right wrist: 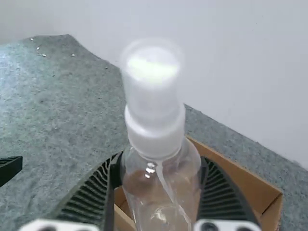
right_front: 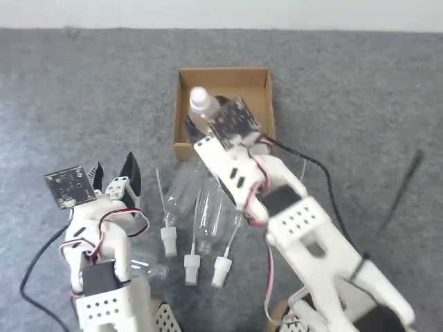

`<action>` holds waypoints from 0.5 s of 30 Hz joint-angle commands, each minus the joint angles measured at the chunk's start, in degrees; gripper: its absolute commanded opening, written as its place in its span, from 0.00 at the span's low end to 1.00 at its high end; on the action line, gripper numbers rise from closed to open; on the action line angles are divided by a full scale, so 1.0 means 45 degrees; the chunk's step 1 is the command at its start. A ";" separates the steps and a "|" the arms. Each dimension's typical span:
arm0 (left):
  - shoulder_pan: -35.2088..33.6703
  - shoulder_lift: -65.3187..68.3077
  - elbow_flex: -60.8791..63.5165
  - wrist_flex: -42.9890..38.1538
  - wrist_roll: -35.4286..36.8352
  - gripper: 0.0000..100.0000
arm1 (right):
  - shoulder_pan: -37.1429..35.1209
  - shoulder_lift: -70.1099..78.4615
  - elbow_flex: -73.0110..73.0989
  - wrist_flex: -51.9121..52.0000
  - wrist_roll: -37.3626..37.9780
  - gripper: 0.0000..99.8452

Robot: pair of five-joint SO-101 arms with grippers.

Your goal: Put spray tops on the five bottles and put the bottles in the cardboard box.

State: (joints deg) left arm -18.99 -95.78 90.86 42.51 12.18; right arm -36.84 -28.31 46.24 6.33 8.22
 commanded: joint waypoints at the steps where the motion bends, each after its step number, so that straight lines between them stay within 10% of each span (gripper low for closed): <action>1: -0.0020 -0.0215 -0.0127 0.0039 -0.0137 0.22 | 0.0264 0.1201 -0.1954 -0.0322 -0.0098 0.10; 15: -0.0020 -0.0215 -0.0107 0.0059 -0.0137 0.22 | 0.1260 0.6632 -0.6603 -0.0322 -0.0117 0.10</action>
State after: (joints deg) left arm -18.99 -95.78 90.86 42.51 12.18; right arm -32.00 1.05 22.95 6.24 8.22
